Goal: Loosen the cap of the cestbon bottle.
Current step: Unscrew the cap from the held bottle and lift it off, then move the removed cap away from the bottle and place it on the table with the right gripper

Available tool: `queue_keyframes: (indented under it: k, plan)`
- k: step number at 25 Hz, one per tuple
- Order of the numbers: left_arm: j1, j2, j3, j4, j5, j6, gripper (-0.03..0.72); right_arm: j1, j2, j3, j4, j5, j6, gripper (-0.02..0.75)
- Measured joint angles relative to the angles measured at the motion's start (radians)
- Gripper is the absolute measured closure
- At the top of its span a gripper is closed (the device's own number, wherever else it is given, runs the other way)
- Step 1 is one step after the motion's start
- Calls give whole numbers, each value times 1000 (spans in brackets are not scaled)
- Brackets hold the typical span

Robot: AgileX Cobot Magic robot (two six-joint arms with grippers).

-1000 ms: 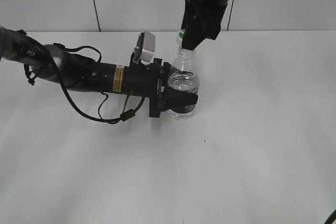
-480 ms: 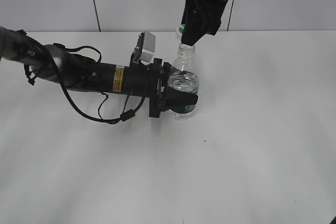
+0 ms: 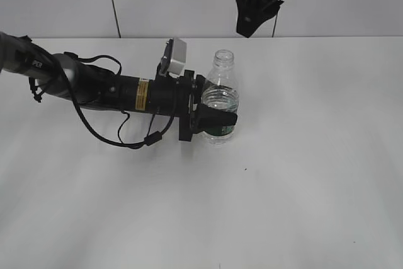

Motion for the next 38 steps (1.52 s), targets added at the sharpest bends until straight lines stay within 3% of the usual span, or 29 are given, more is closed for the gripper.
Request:
queue_keyframes:
  k: [9,15,24,32,38]
  plan:
    - [0,0,0,-1,1,0,279,-24,0,0,-52,0,411,438]
    - [0,0,0,-2,1,-3,279,-166,0,42,-49,-1,586,438]
    - [0,0,0,-7,1,-7,279,-346,1,265,0,-129,641,439]
    - [0,0,0,-12,1,-8,279,-357,12,478,48,-328,644,440]
    - [0,0,0,-16,2,-9,279,-357,71,523,52,-379,659,440]
